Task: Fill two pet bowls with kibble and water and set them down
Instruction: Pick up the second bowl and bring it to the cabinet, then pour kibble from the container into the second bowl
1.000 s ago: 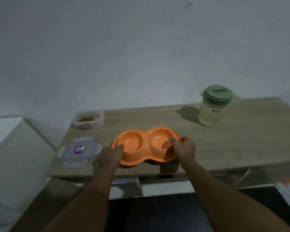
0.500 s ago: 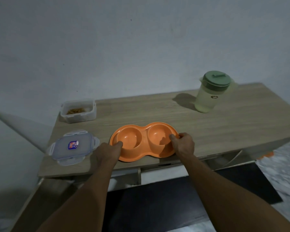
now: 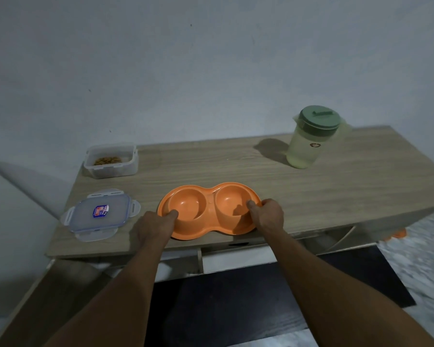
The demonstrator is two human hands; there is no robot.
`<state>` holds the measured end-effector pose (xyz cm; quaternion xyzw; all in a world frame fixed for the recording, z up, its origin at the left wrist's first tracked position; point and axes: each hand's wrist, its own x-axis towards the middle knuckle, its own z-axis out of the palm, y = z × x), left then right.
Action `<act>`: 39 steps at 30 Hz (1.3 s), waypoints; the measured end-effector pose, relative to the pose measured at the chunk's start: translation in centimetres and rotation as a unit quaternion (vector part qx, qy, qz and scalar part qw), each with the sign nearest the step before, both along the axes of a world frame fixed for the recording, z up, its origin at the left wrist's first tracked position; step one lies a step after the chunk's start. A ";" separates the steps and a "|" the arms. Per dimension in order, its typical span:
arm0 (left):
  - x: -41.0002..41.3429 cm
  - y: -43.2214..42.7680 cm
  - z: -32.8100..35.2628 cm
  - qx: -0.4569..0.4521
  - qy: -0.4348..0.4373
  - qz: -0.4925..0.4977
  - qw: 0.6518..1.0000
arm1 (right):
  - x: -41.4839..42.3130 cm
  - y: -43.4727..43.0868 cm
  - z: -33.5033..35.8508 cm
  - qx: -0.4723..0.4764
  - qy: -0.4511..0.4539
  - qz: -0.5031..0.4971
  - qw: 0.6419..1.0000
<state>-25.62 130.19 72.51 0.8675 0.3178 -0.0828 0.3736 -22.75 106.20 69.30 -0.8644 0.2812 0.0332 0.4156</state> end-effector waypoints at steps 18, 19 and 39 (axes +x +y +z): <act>-0.4 -0.2 -0.3 0.002 0.006 0.000 1.000 | 0.0 -0.7 -0.9 0.000 0.004 0.018 1.000; -0.4 -0.2 -0.4 0.000 0.007 -0.001 1.000 | 0.0 -0.7 -0.8 0.002 0.002 0.016 1.000; 1.2 10.4 3.9 0.070 -0.111 0.088 0.987 | 3.9 11.7 6.7 0.017 -0.121 0.043 0.992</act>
